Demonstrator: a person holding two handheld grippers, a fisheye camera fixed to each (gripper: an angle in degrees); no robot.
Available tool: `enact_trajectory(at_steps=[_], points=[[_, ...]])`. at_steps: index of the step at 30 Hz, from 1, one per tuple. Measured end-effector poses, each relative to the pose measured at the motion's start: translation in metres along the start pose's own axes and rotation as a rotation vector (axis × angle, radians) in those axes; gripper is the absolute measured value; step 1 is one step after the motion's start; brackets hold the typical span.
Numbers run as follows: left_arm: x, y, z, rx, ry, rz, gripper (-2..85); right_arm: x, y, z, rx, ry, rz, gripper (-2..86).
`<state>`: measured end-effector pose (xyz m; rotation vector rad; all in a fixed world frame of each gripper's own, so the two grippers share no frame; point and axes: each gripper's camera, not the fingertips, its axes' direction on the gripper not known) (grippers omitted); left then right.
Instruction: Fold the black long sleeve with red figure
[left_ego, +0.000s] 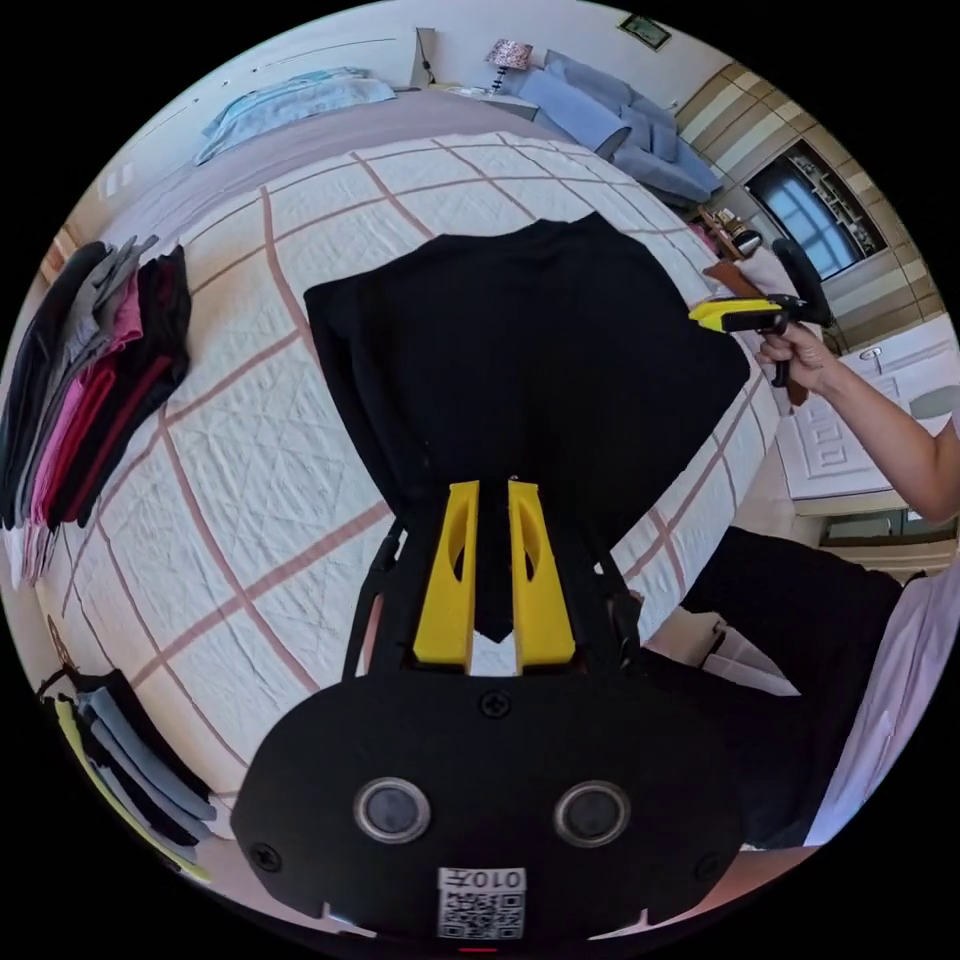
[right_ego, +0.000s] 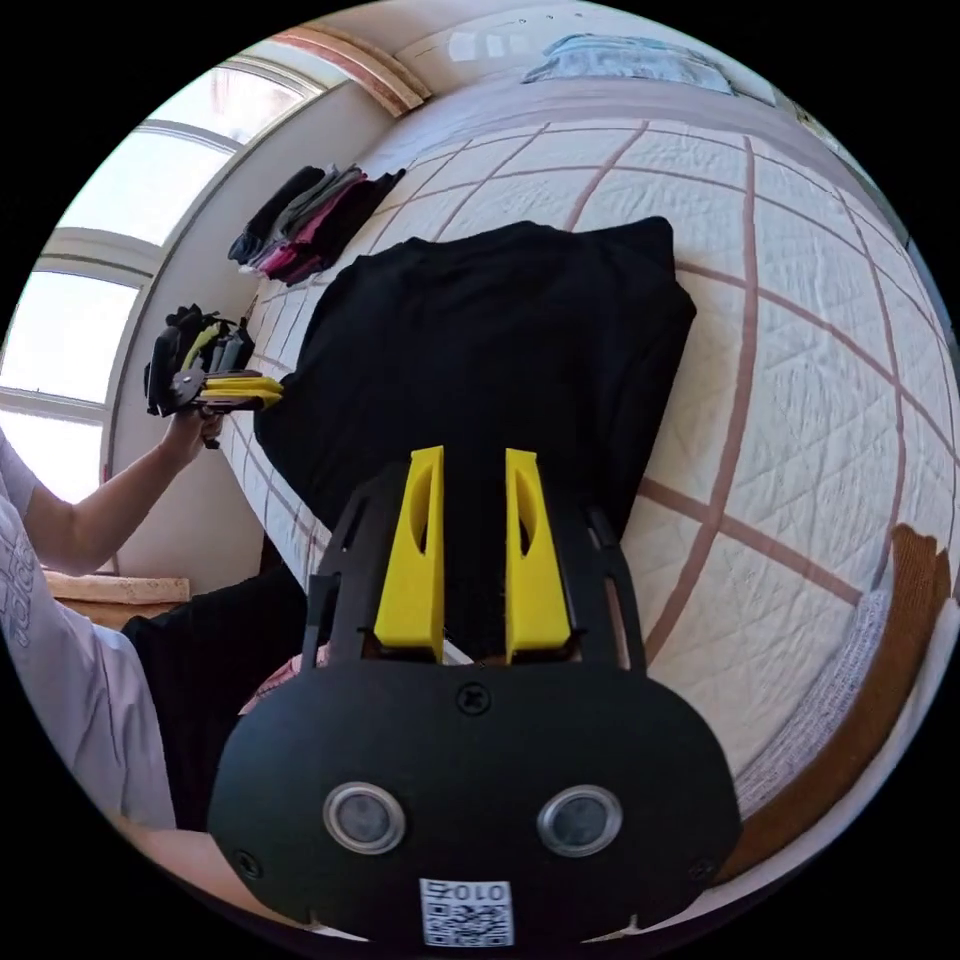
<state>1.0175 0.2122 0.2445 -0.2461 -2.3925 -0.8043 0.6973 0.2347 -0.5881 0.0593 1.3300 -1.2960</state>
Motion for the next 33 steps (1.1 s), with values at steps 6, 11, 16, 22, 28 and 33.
enact_trajectory(at_steps=[6,11,16,22,28,33], points=[[-0.003,-0.006,0.036,-0.076,0.008,0.049,1.0,0.018,-0.013,-0.020,-0.006,-0.030,-0.025,7.7],[0.048,0.020,-0.005,0.094,-0.114,0.064,1.3,0.006,0.053,-0.086,0.196,0.055,0.102,10.4],[0.092,0.064,0.045,-0.065,-0.182,0.009,2.1,-0.009,0.105,-0.050,0.006,0.071,0.135,11.6],[0.070,0.095,0.090,-0.035,-0.080,-0.250,2.2,-0.004,0.098,-0.019,-0.010,0.048,0.129,7.7],[0.049,0.091,0.124,-0.022,0.095,-0.231,0.4,-0.019,0.085,-0.041,-0.061,0.147,0.020,3.9],[0.039,0.100,0.158,-0.080,0.182,-0.234,0.8,0.000,0.087,-0.028,-0.108,0.075,0.067,4.5]])
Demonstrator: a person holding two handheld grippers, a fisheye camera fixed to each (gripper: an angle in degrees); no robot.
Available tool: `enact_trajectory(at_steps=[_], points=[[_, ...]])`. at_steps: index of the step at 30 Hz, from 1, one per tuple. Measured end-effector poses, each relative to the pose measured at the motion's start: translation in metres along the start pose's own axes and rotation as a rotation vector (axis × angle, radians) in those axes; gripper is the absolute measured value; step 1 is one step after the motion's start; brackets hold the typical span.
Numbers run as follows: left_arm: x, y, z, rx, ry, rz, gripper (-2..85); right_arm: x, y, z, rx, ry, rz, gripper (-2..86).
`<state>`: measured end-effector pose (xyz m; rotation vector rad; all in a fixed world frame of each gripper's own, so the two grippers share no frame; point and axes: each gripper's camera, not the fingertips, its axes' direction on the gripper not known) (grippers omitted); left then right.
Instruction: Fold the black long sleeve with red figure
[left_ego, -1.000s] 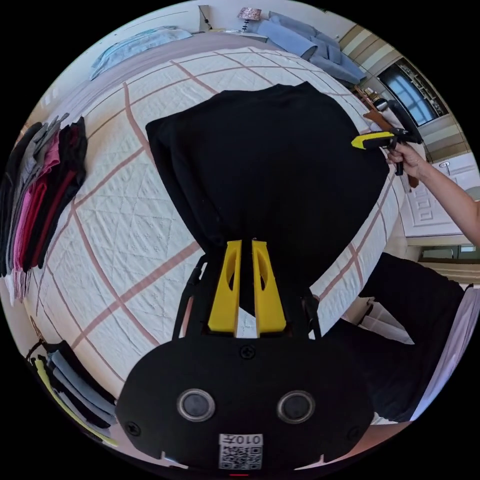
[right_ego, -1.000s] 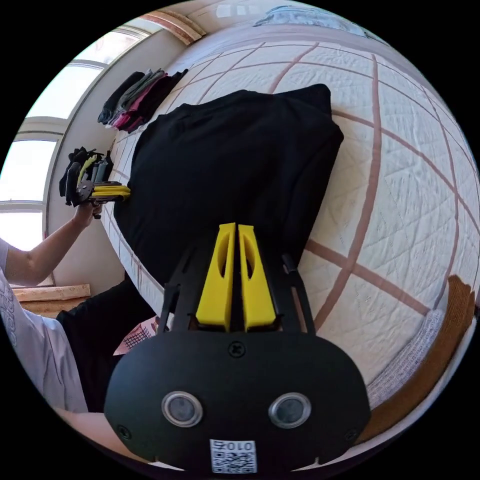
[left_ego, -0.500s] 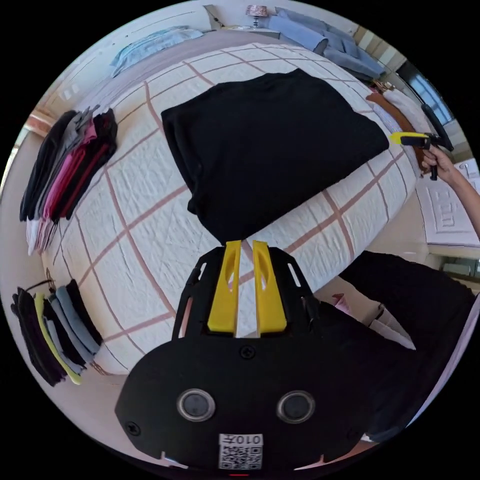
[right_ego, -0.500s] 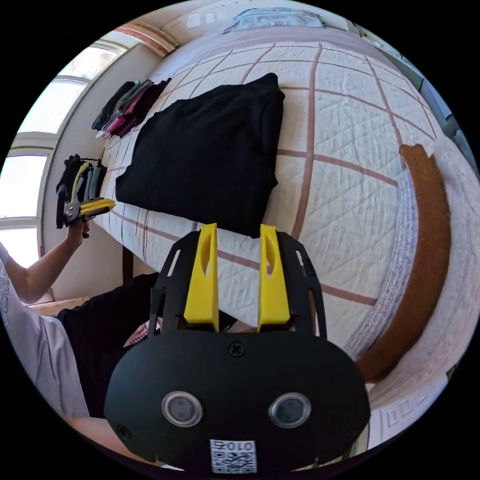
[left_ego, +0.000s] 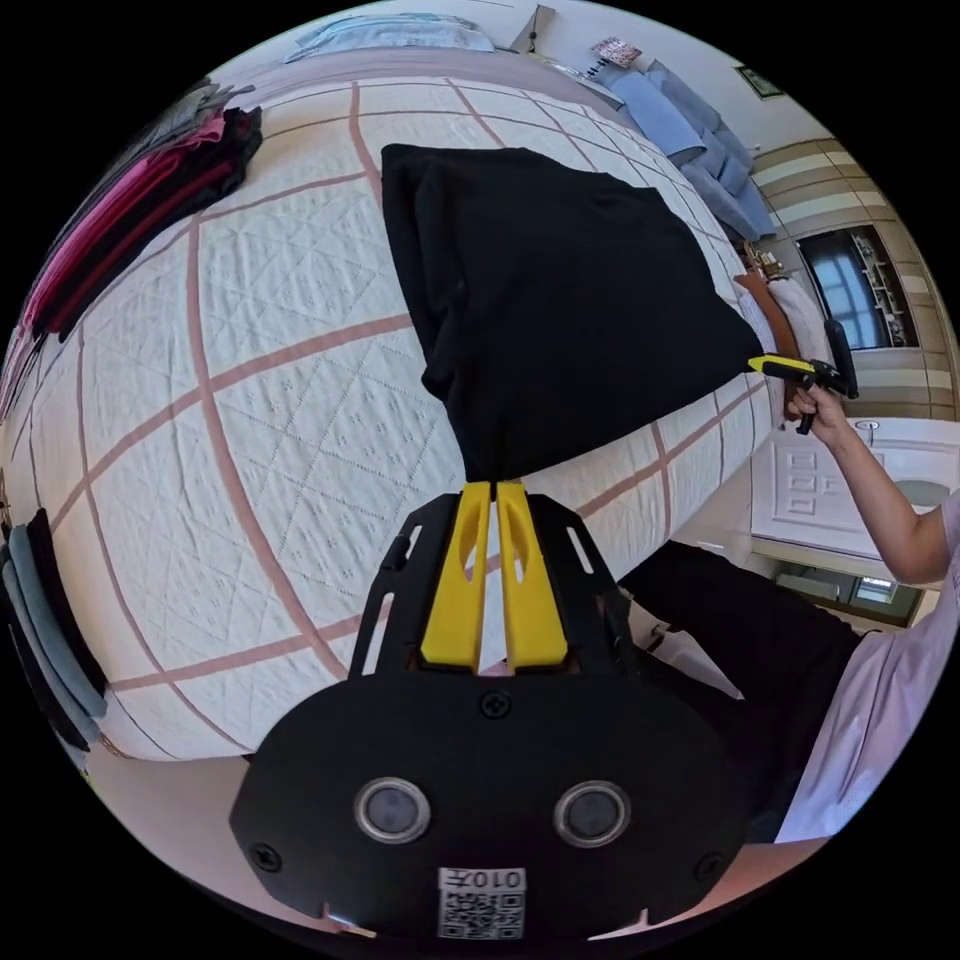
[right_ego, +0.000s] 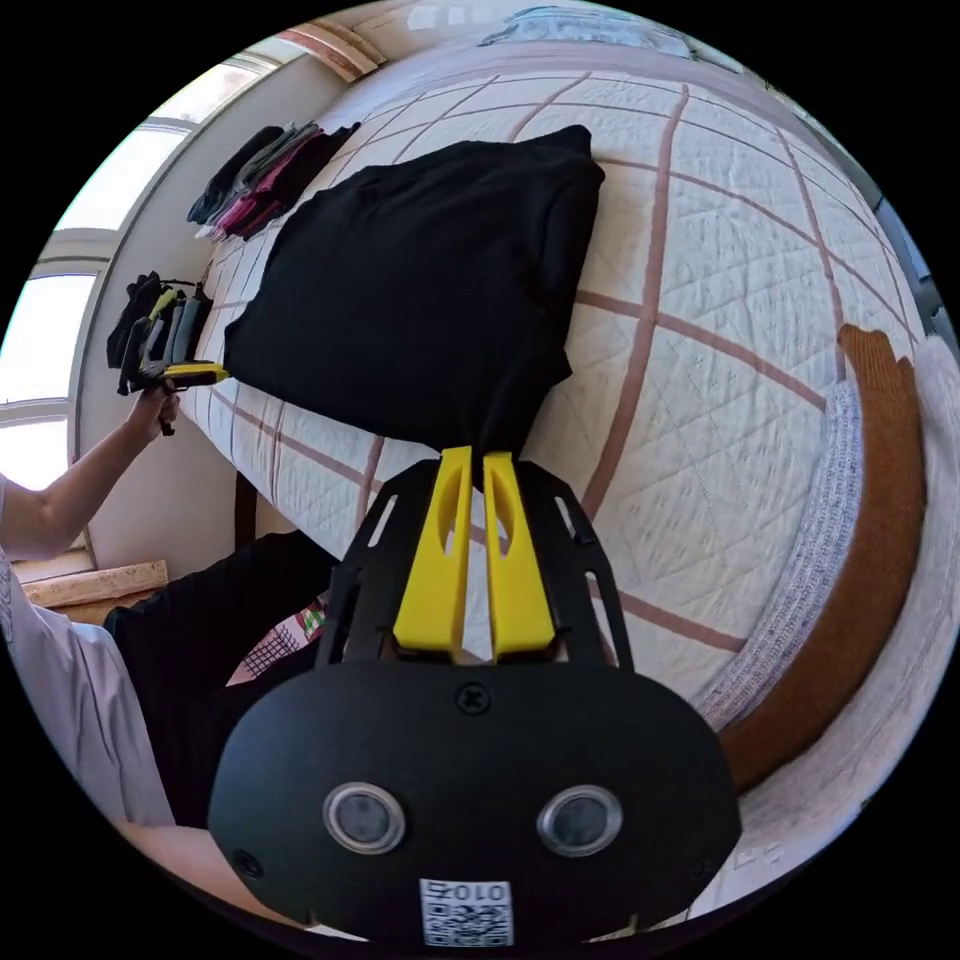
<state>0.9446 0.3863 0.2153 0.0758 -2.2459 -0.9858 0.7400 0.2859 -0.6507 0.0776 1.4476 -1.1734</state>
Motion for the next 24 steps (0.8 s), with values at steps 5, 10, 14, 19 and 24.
enact_trajectory(at_steps=[5,10,14,19,24], points=[[0.033,0.013,0.000,0.076,-0.249,-0.065,4.1,0.021,0.016,-0.023,0.078,-0.133,0.143,7.6],[0.151,0.013,0.012,0.184,-0.515,0.249,7.8,0.021,0.027,-0.015,0.035,-0.092,0.082,9.4],[0.255,-0.012,0.072,0.217,-0.549,0.630,10.6,0.026,0.011,-0.014,0.062,-0.064,0.069,9.0],[0.326,-0.041,0.130,0.290,-0.507,0.864,12.7,0.034,-0.010,-0.029,0.010,-0.117,0.010,5.4],[0.368,-0.053,0.196,0.257,-0.615,0.958,13.3,0.037,-0.024,-0.076,-0.017,-0.238,-0.022,5.2]])
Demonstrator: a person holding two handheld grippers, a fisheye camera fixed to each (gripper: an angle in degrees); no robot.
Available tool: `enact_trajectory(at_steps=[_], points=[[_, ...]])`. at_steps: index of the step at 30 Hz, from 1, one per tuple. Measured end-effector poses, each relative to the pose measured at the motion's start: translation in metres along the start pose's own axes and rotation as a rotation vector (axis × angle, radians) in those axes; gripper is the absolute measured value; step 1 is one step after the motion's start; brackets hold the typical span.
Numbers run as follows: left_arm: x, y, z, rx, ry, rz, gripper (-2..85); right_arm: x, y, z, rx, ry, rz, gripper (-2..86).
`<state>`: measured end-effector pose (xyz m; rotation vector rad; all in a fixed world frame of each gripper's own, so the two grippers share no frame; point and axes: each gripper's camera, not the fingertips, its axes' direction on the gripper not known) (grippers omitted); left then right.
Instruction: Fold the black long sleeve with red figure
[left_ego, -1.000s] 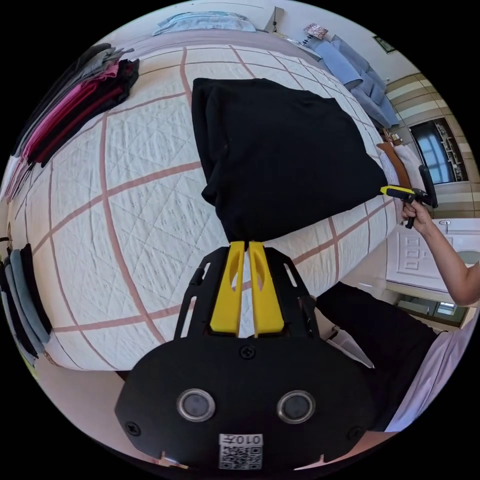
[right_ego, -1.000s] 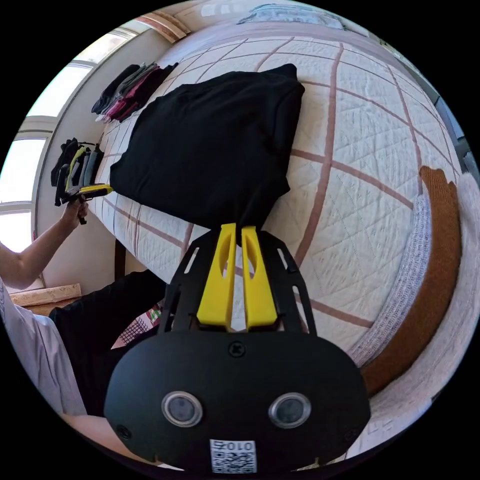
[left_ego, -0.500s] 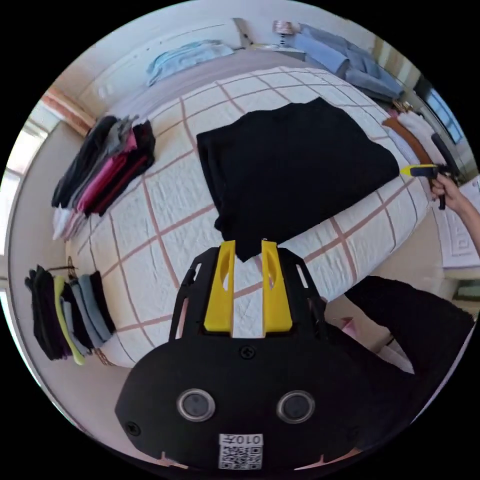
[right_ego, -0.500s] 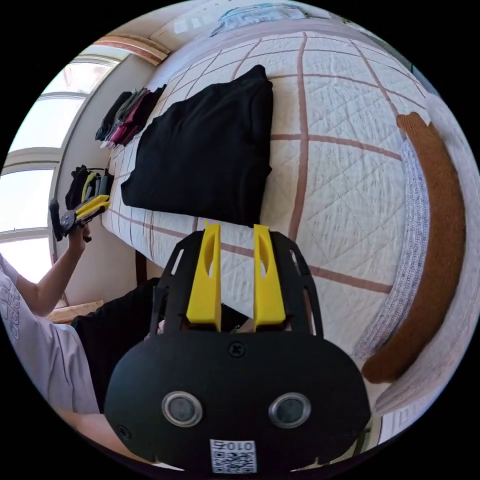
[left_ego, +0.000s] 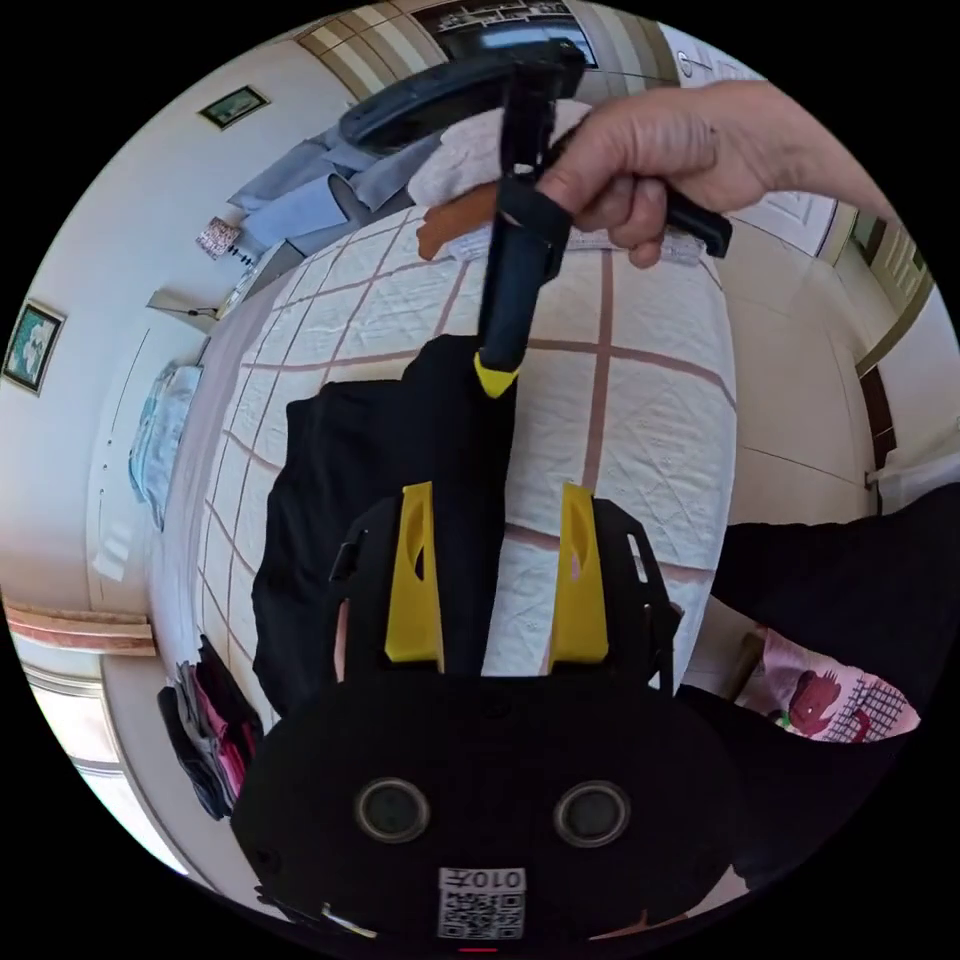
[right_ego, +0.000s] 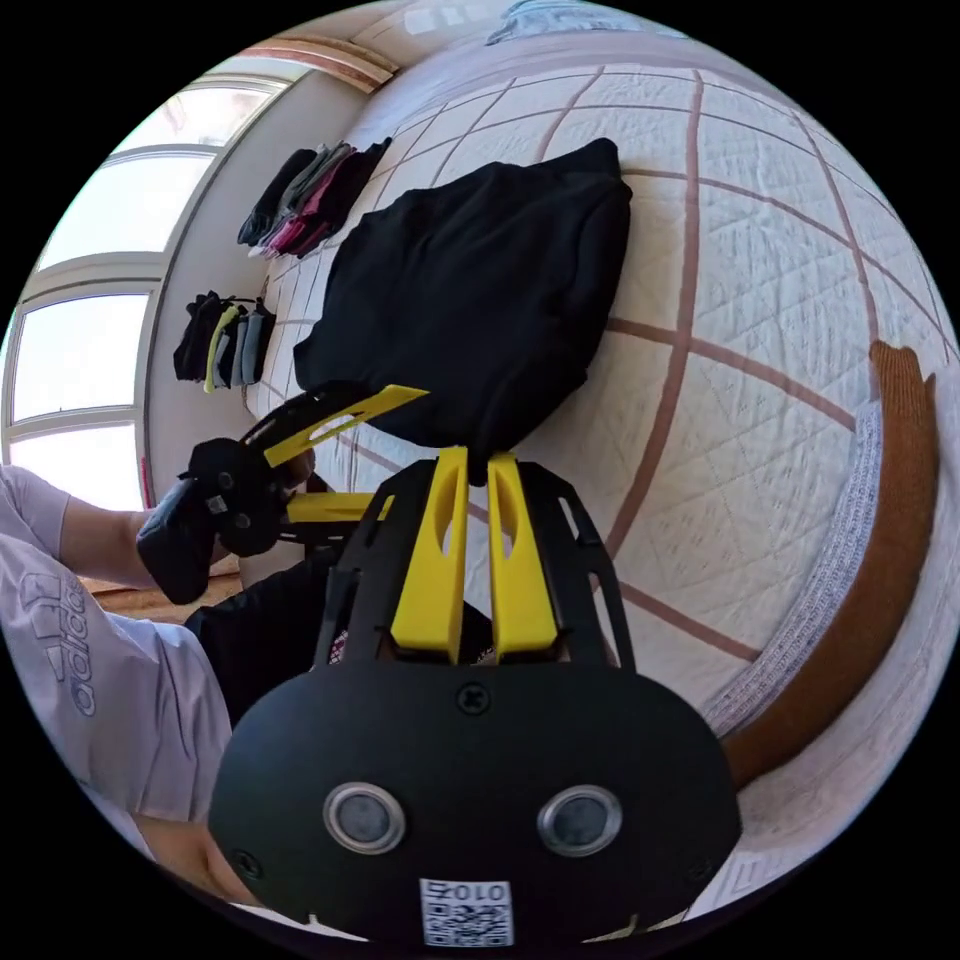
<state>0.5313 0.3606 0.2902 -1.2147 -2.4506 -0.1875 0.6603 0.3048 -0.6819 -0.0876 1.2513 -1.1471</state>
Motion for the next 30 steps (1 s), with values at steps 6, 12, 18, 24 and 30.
enact_trajectory(at_steps=[6,12,18,24,30], points=[[0.026,-0.019,0.014,0.003,-0.229,0.000,10.5,0.004,-0.024,-0.019,-0.104,-0.049,-0.078,5.5],[0.001,-0.006,0.021,-0.002,-0.072,-0.179,6.4,0.029,-0.042,-0.083,0.001,-0.091,-0.146,8.9],[-0.018,0.027,0.005,0.056,-0.046,-0.349,4.4,0.103,-0.120,-0.091,0.129,-0.230,-0.006,20.1],[-0.026,0.044,0.007,0.060,-0.053,-0.386,3.4,0.170,-0.211,-0.023,-0.031,-0.377,0.160,19.4],[-0.039,0.062,-0.001,0.075,0.008,-0.475,2.0,0.157,-0.218,-0.018,-0.035,-0.243,0.138,5.5]])
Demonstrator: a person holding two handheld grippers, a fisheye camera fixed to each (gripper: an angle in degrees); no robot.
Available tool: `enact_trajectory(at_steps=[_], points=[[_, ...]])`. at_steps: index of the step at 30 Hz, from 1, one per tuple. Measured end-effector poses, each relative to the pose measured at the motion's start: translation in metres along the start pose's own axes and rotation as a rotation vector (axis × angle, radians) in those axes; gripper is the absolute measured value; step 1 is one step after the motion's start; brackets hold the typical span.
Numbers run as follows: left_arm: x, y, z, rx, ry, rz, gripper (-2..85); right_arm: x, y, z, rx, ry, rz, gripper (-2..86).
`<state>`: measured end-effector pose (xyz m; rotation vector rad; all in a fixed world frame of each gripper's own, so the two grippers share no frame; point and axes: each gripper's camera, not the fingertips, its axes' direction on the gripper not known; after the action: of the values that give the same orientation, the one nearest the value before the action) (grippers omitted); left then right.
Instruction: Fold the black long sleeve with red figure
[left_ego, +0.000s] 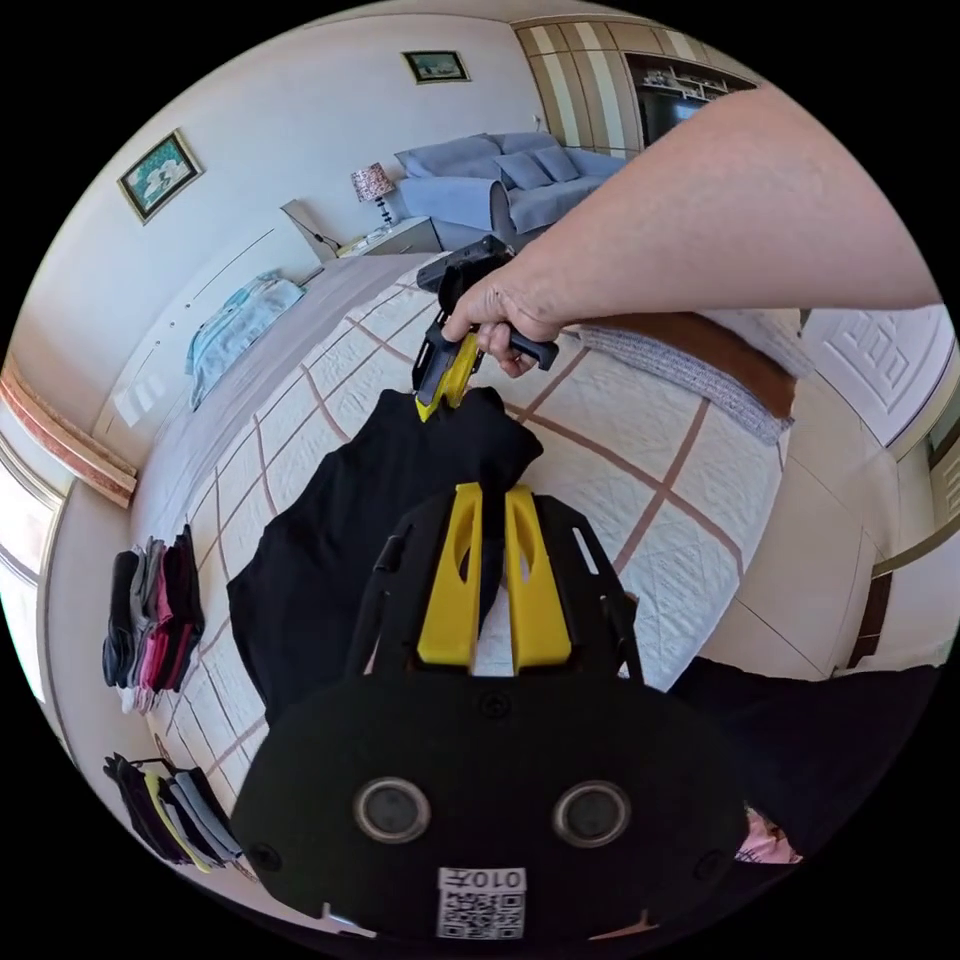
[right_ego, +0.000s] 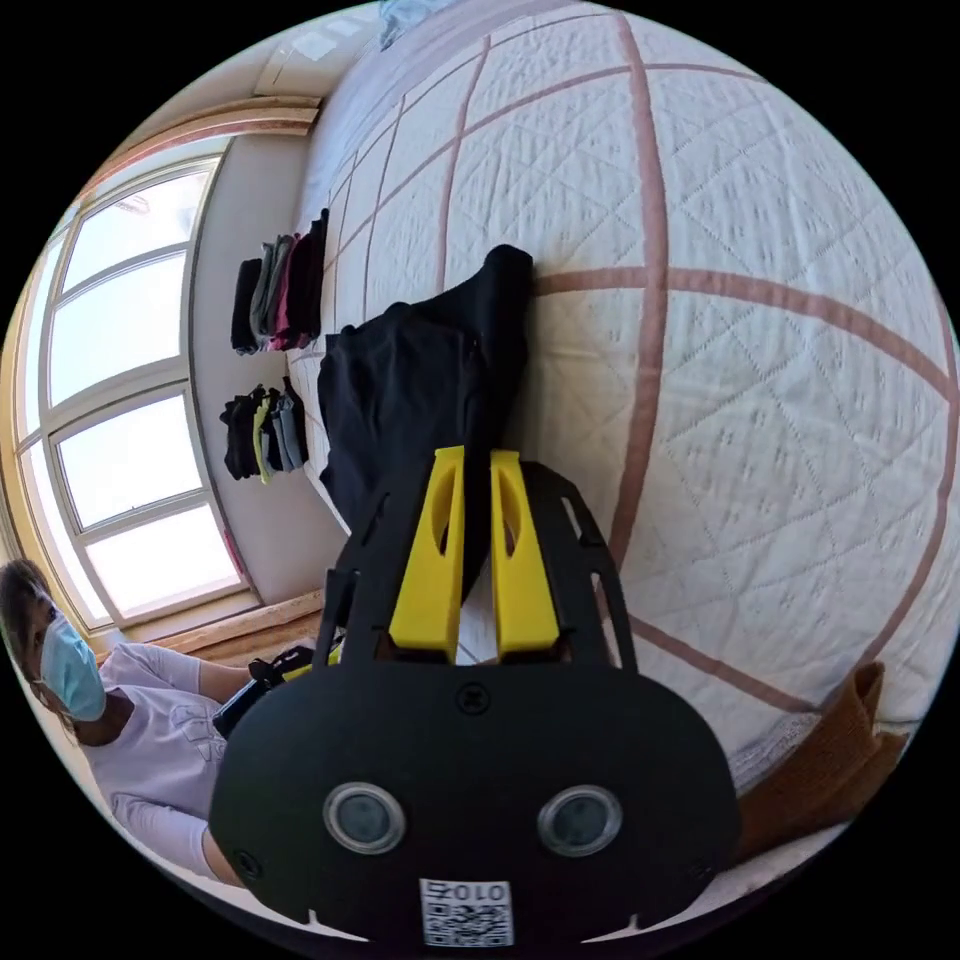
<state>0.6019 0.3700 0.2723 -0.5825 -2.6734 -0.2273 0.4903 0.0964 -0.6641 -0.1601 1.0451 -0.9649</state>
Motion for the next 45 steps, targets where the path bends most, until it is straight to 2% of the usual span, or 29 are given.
enact_trajectory(at_steps=[4,13,16,20,23,25,30,33,36,38,42,45], points=[[-0.009,0.010,-0.008,0.009,0.049,-0.006,1.4,-0.022,0.012,0.003,-0.009,0.126,-0.060,4.7],[-0.090,0.034,-0.051,0.126,0.241,-0.235,0.6,-0.057,0.023,0.004,0.087,0.173,-0.059,4.6],[-0.135,0.061,-0.062,0.179,0.341,-0.383,0.5,-0.085,0.015,0.024,0.103,0.146,-0.071,4.8],[-0.231,0.141,-0.082,0.344,0.526,-0.707,0.5,-0.151,-0.008,0.060,0.135,0.183,-0.153,4.9],[-0.294,0.210,-0.089,0.432,0.546,-0.910,0.6,-0.210,-0.048,0.120,0.087,0.284,-0.241,5.0],[-0.323,0.250,-0.081,0.457,0.570,-1.034,0.7,-0.241,-0.096,0.196,0.002,0.367,-0.294,5.0],[-0.364,0.333,-0.034,0.375,0.569,-1.294,1.1,-0.254,-0.176,0.359,-0.277,0.636,-0.319,5.0],[-0.373,0.356,-0.017,0.399,0.647,-1.395,1.3,-0.255,-0.191,0.400,-0.333,0.719,-0.334,5.3],[-0.378,0.361,-0.013,0.401,0.663,-1.426,1.7,-0.249,-0.195,0.411,-0.362,0.711,-0.355,5.9],[-0.380,0.363,-0.011,0.409,0.679,-1.445,2.1,-0.246,-0.191,0.401,-0.317,0.637,-0.376,6.0],[-0.383,0.363,-0.014,0.362,0.690,-1.438,3.5,-0.235,-0.168,0.343,-0.035,0.360,-0.442,5.2],[-0.383,0.358,-0.032,0.265,0.586,-1.403,4.4,-0.202,-0.155,0.332,0.069,0.310,-0.410,4.3]])
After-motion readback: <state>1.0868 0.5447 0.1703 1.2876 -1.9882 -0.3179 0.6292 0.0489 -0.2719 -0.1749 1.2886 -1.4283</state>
